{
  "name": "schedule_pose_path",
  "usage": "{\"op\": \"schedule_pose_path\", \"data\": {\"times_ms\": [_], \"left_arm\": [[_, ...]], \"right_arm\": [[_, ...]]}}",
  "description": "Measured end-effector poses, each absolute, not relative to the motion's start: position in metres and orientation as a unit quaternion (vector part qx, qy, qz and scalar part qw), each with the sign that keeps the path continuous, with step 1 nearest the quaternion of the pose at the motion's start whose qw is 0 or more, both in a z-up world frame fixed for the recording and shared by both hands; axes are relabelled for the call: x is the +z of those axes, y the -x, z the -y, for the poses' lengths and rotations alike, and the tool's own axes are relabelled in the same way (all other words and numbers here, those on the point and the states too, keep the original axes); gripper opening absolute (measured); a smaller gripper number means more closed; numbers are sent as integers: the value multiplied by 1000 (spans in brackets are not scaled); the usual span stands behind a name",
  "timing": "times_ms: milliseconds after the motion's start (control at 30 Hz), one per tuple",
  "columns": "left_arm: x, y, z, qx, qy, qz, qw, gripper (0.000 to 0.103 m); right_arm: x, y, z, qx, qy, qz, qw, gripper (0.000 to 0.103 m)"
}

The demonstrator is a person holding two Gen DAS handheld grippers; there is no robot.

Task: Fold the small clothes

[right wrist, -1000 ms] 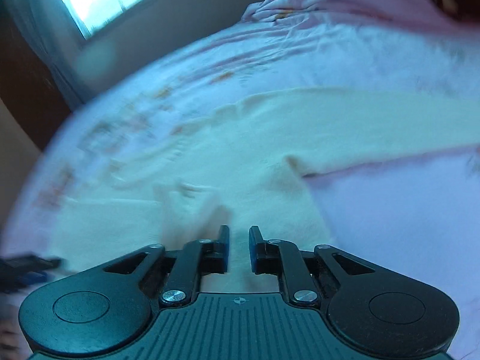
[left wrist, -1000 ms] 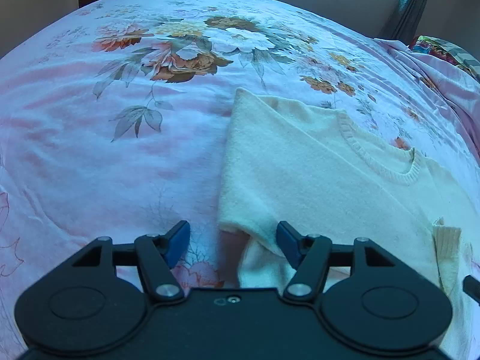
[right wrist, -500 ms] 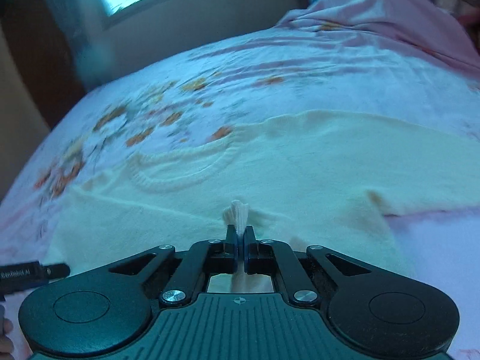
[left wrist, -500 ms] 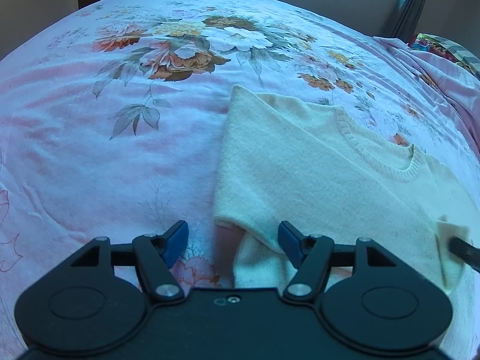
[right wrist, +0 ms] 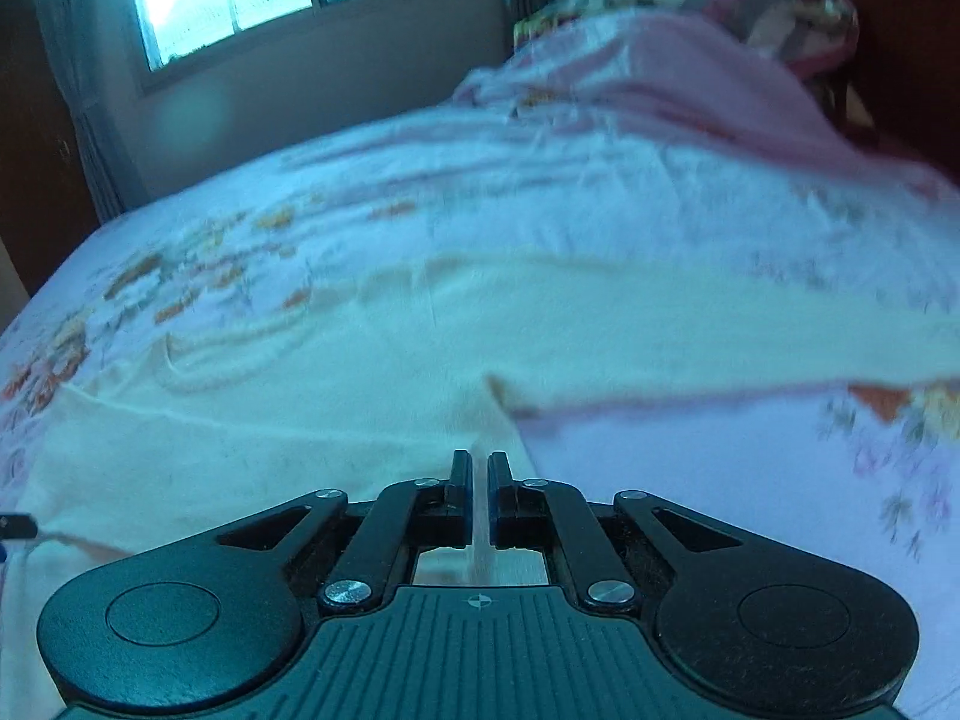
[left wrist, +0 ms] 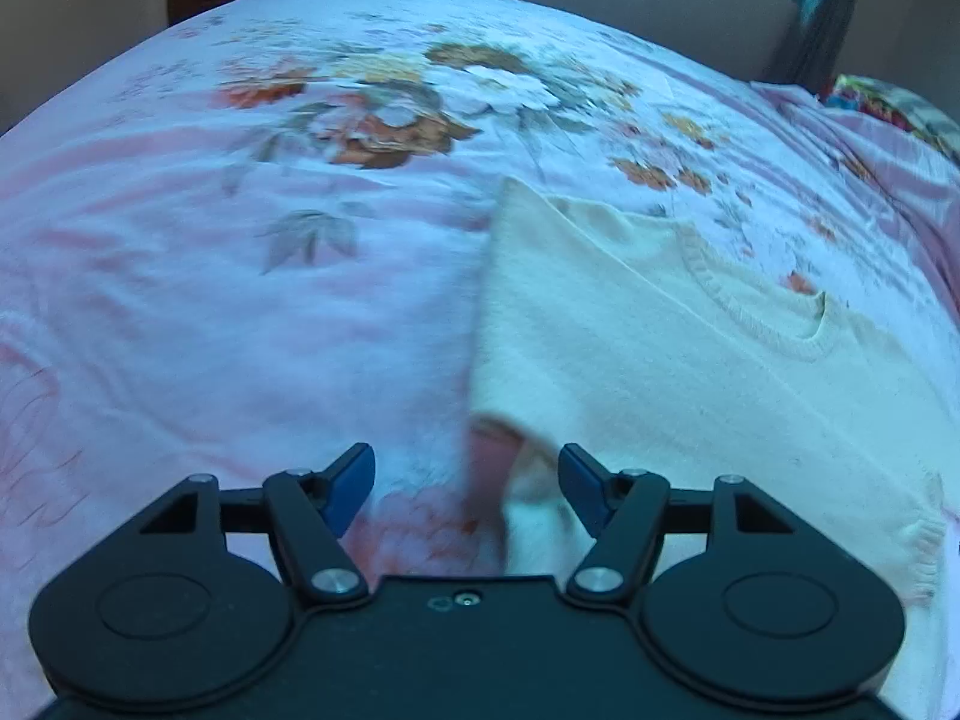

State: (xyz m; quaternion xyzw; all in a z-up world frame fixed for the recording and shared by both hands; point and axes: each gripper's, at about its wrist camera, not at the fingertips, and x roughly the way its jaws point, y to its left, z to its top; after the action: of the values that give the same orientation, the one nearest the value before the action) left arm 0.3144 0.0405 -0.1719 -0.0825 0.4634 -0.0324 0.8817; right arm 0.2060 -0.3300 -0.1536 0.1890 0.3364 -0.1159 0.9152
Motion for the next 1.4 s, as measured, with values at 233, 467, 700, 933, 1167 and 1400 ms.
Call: {"op": "schedule_pose_path", "data": {"times_ms": [233,467,700,933,1167,1400], "left_arm": [[-164,-297,-26,-75,102,-459,879,65],[-188,-290,-24,-45,69,-484,871,62],[-186,-329,-30,-22,74,-481,873,60],[-196,-332,-23,-4,45,-452,891,59],[-165,-307,-15,-2,39,-427,903,62],[-173,-319,27,-41,26,-461,886,69]], "right_arm": [[-169,-243,299,-42,-158,-372,914,3],[-191,-236,302,-43,-126,-420,898,3],[-182,-236,305,-35,-146,-405,902,3],[-188,-234,313,-28,-159,-413,896,3],[-176,-229,319,-32,-151,-395,905,3],[-186,-239,321,-16,-156,-435,887,3]]}}
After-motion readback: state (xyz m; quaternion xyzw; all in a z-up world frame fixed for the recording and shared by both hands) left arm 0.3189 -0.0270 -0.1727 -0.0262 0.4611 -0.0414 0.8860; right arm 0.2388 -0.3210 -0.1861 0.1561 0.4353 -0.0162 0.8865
